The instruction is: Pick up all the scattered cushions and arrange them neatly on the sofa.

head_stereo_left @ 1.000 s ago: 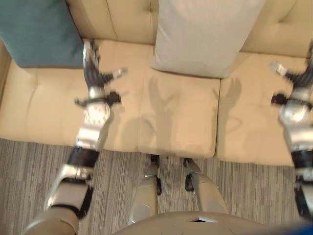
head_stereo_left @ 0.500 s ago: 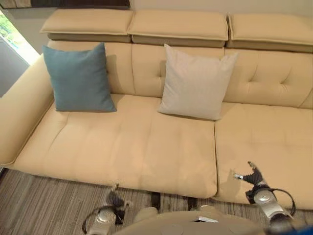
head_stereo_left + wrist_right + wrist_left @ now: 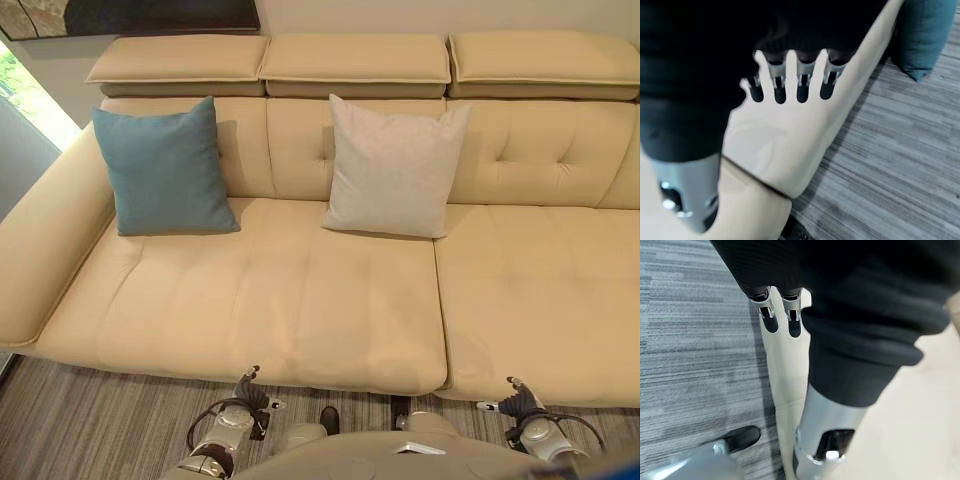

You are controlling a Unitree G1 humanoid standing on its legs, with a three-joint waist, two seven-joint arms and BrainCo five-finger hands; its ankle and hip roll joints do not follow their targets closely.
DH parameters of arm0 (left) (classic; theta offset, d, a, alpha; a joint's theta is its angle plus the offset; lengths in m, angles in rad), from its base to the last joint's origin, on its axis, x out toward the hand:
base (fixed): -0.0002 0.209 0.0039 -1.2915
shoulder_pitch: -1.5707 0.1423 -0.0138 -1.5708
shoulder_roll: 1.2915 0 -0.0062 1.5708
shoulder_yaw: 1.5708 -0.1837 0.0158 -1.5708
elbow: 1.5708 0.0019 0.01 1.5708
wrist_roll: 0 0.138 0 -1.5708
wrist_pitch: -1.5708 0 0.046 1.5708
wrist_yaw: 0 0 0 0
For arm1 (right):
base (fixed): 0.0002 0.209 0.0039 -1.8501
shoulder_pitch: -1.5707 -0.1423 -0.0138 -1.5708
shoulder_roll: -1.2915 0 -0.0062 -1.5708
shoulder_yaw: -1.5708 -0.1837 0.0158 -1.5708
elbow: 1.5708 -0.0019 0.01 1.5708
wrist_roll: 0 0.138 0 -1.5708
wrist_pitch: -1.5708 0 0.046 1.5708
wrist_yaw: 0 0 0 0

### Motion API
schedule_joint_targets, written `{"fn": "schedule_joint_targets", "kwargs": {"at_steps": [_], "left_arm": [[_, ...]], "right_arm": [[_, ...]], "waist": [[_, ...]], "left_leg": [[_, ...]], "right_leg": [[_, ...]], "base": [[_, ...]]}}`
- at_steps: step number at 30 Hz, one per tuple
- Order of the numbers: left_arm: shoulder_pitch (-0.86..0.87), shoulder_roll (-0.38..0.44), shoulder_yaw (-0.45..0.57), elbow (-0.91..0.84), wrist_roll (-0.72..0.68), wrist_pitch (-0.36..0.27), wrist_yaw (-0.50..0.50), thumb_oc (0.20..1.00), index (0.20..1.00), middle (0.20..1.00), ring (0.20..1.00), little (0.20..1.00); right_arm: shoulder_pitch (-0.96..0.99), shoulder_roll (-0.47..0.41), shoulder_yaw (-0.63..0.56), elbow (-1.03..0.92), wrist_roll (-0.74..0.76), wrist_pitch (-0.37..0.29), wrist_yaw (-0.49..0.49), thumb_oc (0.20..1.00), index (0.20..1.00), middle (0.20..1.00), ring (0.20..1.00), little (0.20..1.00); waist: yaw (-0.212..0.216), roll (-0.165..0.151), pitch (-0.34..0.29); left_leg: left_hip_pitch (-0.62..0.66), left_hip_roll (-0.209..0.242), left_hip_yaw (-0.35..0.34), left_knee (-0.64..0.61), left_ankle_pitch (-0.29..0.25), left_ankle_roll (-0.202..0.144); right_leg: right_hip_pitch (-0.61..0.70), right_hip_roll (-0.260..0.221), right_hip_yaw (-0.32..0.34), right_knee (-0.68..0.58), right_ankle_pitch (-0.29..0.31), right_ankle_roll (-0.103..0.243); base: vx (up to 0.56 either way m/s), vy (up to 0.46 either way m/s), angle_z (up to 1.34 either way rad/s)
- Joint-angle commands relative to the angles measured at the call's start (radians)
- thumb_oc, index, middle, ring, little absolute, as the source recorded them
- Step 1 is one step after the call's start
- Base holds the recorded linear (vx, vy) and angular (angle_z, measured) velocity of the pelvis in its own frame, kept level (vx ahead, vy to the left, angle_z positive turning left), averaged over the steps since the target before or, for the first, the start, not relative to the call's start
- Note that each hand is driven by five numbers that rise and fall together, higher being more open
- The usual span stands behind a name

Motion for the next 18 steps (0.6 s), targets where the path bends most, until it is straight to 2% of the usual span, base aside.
{"fn": "schedule_joint_targets", "kwargs": {"at_steps": [1,2,4,6,8,9,11,12,16,18], "left_arm": [[0.007,0.04,0.025,-0.011,0.001,-0.008,0.01,1.0,1.0,1.0,1.0,1.0],[-0.002,0.047,0.016,-0.009,0.008,-0.008,0.01,1.0,1.0,1.0,1.0,1.0],[-0.011,0.059,0.018,0.018,0.015,0.0,0.01,1.0,1.0,1.0,1.0,1.0],[-0.008,0.063,0.022,0.03,0.015,0.006,0.008,1.0,1.0,1.0,1.0,1.0],[-0.006,0.057,0.028,0.049,0.002,0.005,0.012,1.0,1.0,1.0,1.0,1.0],[-0.006,0.055,0.032,0.054,-0.008,0.007,0.021,1.0,1.0,1.0,1.0,1.0],[-0.013,0.048,0.032,0.062,-0.019,0.007,0.028,1.0,1.0,1.0,1.0,1.0],[-0.029,0.042,0.025,0.057,-0.035,0.005,0.03,1.0,1.0,1.0,1.0,1.0],[-0.04,0.032,-0.002,0.05,-0.026,0.007,0.035,1.0,1.0,1.0,1.0,1.0],[-0.04,0.027,-0.009,0.057,-0.019,0.009,0.033,1.0,1.0,1.0,1.0,1.0]], "right_arm": [[-0.063,0.003,0.035,0.003,-0.024,0.017,0.001,1.0,1.0,1.0,1.0,1.0],[-0.07,0.01,0.045,0.007,-0.026,0.019,0.001,1.0,1.0,1.0,1.0,1.0],[-0.061,0.019,0.042,0.033,-0.014,0.022,0.005,1.0,1.0,1.0,1.0,1.0],[-0.06,0.021,0.037,0.039,-0.005,0.023,0.01,1.0,1.0,1.0,1.0,1.0],[-0.064,0.031,0.029,0.042,0.002,0.023,0.008,1.0,1.0,1.0,1.0,1.0],[-0.067,0.036,0.03,0.042,0.009,0.026,0.006,1.0,1.0,1.0,1.0,1.0],[-0.074,0.034,0.037,0.036,0.02,0.022,-0.004,1.0,1.0,1.0,1.0,1.0],[-0.08,0.031,0.037,0.034,0.03,0.023,-0.011,1.0,1.0,1.0,1.0,1.0],[-0.075,0.028,0.041,0.042,0.045,0.023,-0.023,1.0,1.0,1.0,1.0,1.0],[-0.072,0.027,0.039,0.052,0.048,0.022,-0.024,1.0,1.0,1.0,1.0,1.0]], "waist": [[0.034,-0.042,0.016],[0.035,-0.04,0.028],[0.048,-0.019,0.021],[0.06,-0.015,0.009],[0.092,-0.031,-0.01],[0.099,-0.045,-0.02],[0.096,-0.05,-0.021],[0.09,-0.05,-0.006],[0.08,-0.045,0.021],[0.075,-0.046,0.025]], "left_leg": [[-0.007,-0.008,-0.048,0.047,-0.08,-0.039],[-0.014,-0.005,-0.049,0.042,-0.066,-0.032],[-0.045,0.016,-0.049,0.015,-0.021,-0.013],[-0.051,0.026,-0.043,0.004,-0.013,-0.012],[-0.08,0.029,-0.027,0.002,-0.001,-0.024],[-0.102,0.035,-0.023,0.007,0.01,-0.039],[-0.124,0.053,-0.017,0.011,0.029,-0.059],[-0.158,0.074,-0.009,0.025,0.055,-0.083],[-0.188,0.095,-0.006,0.046,0.082,-0.101],[-0.183,0.08,-0.021,0.062,0.067,-0.095]], "right_leg": [[-0.054,0.038,0.012,0.096,-0.039,0.096],[-0.066,0.037,0.016,0.132,-0.058,0.101],[-0.026,0.038,0.067,0.25,-0.135,0.079],[0.0,0.033,0.082,0.271,-0.153,0.075],[0.085,0.008,0.07,0.191,-0.157,0.083],[0.108,0.011,0.067,0.105,-0.158,0.086],[0.116,0.028,0.07,0.045,-0.161,0.082],[0.11,0.049,0.073,0.012,-0.159,0.072],[0.118,0.068,0.054,-0.011,-0.15,0.053],[0.116,0.068,0.057,-0.012,-0.14,0.048]], "base": [[-0.32,0.072,-0.31],[-0.3,0.039,-0.36],[-0.33,-0.015,-0.09],[-0.15,-0.091,-0.05],[-0.18,-0.244,-0.42],[-0.18,-0.311,-0.52],[-0.15,-0.264,-0.27],[-0.2,-0.247,0.0],[-0.15,-0.137,0.35],[-0.13,-0.077,0.24]]}}
